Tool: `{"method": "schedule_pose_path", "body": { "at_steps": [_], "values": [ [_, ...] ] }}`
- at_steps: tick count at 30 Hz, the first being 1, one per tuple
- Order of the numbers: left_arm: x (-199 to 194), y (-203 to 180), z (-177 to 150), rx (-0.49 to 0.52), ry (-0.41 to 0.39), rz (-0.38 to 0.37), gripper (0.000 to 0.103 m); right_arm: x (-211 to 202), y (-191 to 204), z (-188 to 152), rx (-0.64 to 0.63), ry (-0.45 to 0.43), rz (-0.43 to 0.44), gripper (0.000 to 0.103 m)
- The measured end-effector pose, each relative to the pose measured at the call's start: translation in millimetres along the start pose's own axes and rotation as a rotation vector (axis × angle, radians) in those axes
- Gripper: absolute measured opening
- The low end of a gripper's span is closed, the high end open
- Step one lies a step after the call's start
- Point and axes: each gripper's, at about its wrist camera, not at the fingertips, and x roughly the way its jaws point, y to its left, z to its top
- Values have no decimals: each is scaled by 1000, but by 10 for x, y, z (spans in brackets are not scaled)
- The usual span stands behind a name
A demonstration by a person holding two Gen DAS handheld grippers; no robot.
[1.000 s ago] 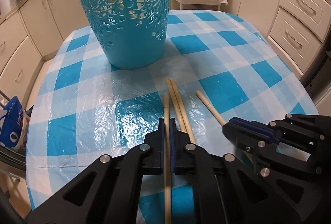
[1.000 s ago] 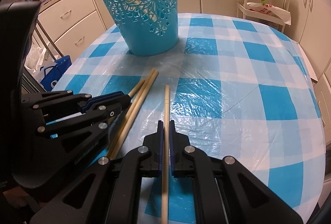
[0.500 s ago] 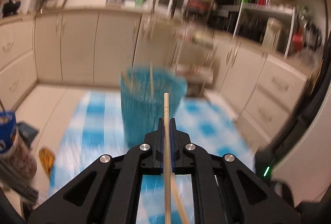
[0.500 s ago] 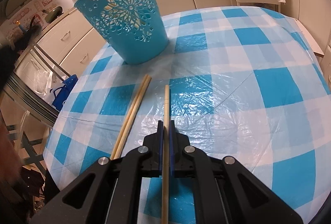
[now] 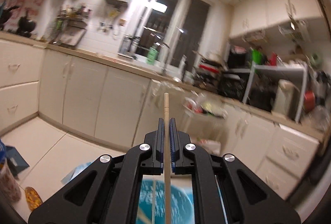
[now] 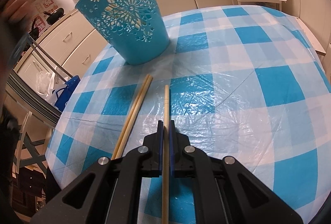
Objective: Organize utensils
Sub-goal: 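Lift the left gripper's stick over the teal cup and drop it in while the right holds its stick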
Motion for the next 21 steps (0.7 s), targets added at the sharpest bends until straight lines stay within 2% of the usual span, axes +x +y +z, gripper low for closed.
{"method": "schedule_pose_path", "body": {
  "at_steps": [4, 11, 21],
  "values": [
    [242, 60, 8, -23, -61, 41, 5, 2, -6, 3, 4, 1, 5, 6],
    [443, 59, -174, 14, -88, 95, 5, 5, -8, 4, 7, 2, 10, 6],
    [366, -37, -422, 109, -50, 145, 5, 4, -16, 3, 8, 2, 12, 6]
  ]
}}
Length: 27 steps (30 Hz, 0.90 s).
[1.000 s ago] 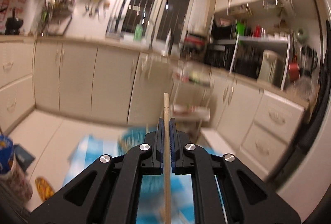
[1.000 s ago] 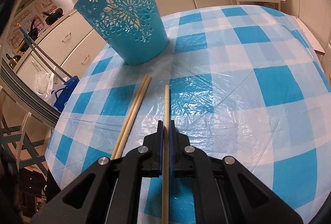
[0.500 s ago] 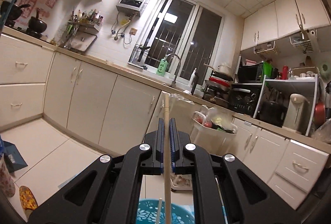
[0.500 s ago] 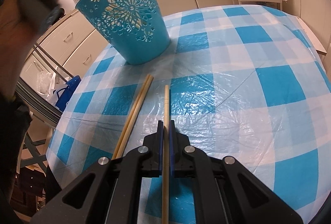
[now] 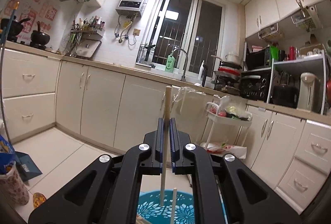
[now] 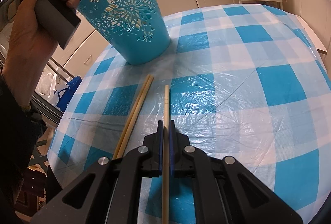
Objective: Organize utensils
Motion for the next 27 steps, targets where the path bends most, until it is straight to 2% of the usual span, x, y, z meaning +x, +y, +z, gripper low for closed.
{"method": "schedule_pose_path", "body": {
  "at_steps": [4, 7, 9, 12, 14, 18, 20, 23, 27],
  "values": [
    [-5, 4, -72, 39, 57, -3, 5, -1, -1, -2, 1, 0, 1, 6],
    [35, 64, -108, 48, 137, 13, 12, -3, 2, -3, 2, 0, 1, 6],
    [10, 112, -97, 42, 160, 29, 32, -4, 3, -4, 2, 0, 1, 6],
    [-155, 225, -40, 30, 155, 61, 53, -15, 1, -4, 2, -9, 3, 6],
    [-344, 327, 7, 17, 142, 73, 57, -39, -7, -7, 3, -20, 8, 6],
    [-824, 597, 9, -21, 107, 112, 71, -161, -3, -23, 1, -85, 43, 6],
    [-1035, 755, -65, -41, 115, 130, 72, -218, -6, -23, 1, -113, 63, 6],
    [-1291, 990, -291, -61, 174, 159, 73, -357, -2, 21, 27, -175, 110, 6],
    [-1462, 1316, -796, -125, 320, 173, 73, -655, 145, 296, 21, -299, 166, 6]
  ]
}}
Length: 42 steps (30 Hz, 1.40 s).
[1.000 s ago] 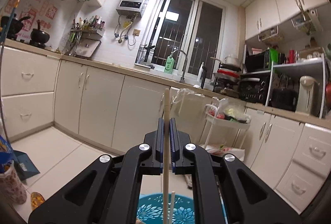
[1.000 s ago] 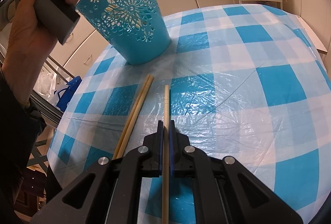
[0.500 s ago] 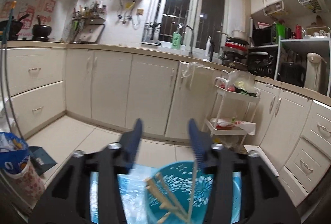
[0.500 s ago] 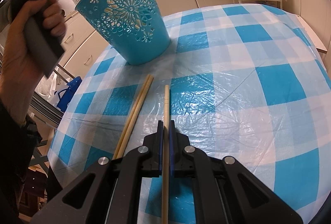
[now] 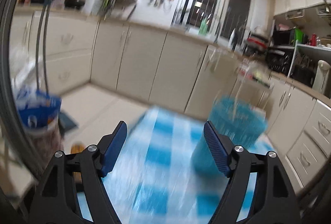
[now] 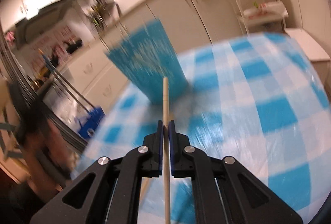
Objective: Organize utensils
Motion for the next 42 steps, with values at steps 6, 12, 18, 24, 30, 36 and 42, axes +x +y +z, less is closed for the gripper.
{"method": "schedule_pose_path", "body": {
  "at_steps": [6, 12, 18, 24, 30, 36, 42],
  "values": [
    [158, 365, -451, -128, 125, -24, 73, -201, 512, 863, -84, -220, 96, 5],
    [164, 431, -495, -166, 113, -81, 73, -6, 997, 1555, -191, -363, 112, 5],
    [219, 536, -499, -233, 127, -87, 73, 271, 999, 1767, -170, -330, 86, 5],
    [233, 520, -482, -236, 127, -102, 73, 253, 203, 1025, -23, -93, -196, 35],
    [240, 537, -483, -244, 128, -106, 74, 555, -566, 240, 156, 197, -455, 35],
    [241, 541, -487, -246, 128, -107, 74, 782, -485, 148, 26, 239, -633, 35],
    [241, 541, -490, -250, 130, -110, 74, 702, -551, 112, -3, 240, -566, 17]
  ]
}}
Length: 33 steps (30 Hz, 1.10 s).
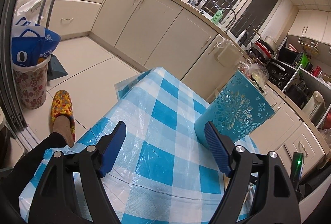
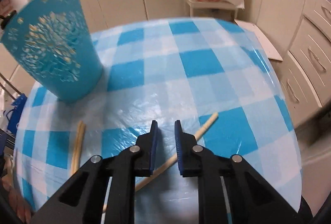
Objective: Organize utensils
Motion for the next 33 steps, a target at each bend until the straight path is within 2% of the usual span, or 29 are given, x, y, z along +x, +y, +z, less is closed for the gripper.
{"method": "schedule_pose_path", "body": {
  "at_steps": [2, 4, 8, 10, 11, 12, 15, 20, 24, 26, 28, 30, 33],
  "values": [
    [3, -5, -1, -1, -1, -2, 74, -151, -92, 5, 37, -26, -26, 21],
    [9, -11, -5, -3, -1, -4, 74, -190, -107, 5, 40, -8, -54, 23],
    [8, -11, -6, -6, -2, -3, 74, 4, -108, 1, 35, 57, -92, 25],
    [12, -13, -5, -10, -5, -4, 74, 59, -48, 36, 4, 40, -107, 25],
    [18, -18, -9, -12, -5, -4, 74, 87, -8, 52, -19, 35, -96, 25],
    [33, -36, -15, -12, -3, -4, 74, 111, 46, 69, -55, 32, -70, 16],
    [23, -21, -12, -14, -5, -5, 74, 124, 168, 94, -149, 18, 21, 8],
    [50, -24, -26, -25, -7, -5, 75, 191, 109, 136, -116, 60, 37, 9],
    [77, -60, -46, -27, -5, -4, 75, 202, 235, 119, -198, 60, -23, 9],
    [69, -53, -40, -26, -5, -4, 75, 216, 259, 123, -214, 60, -27, 8],
    [63, -39, -34, -26, -6, -5, 75, 192, 192, 140, -170, 60, 11, 6],
    [74, -53, -39, -28, -6, -5, 75, 43, 122, 189, -98, 13, 80, 6],
    [78, -57, -35, -23, -2, -4, 75, -385, 134, 374, -30, -135, 195, 6]
  ]
}}
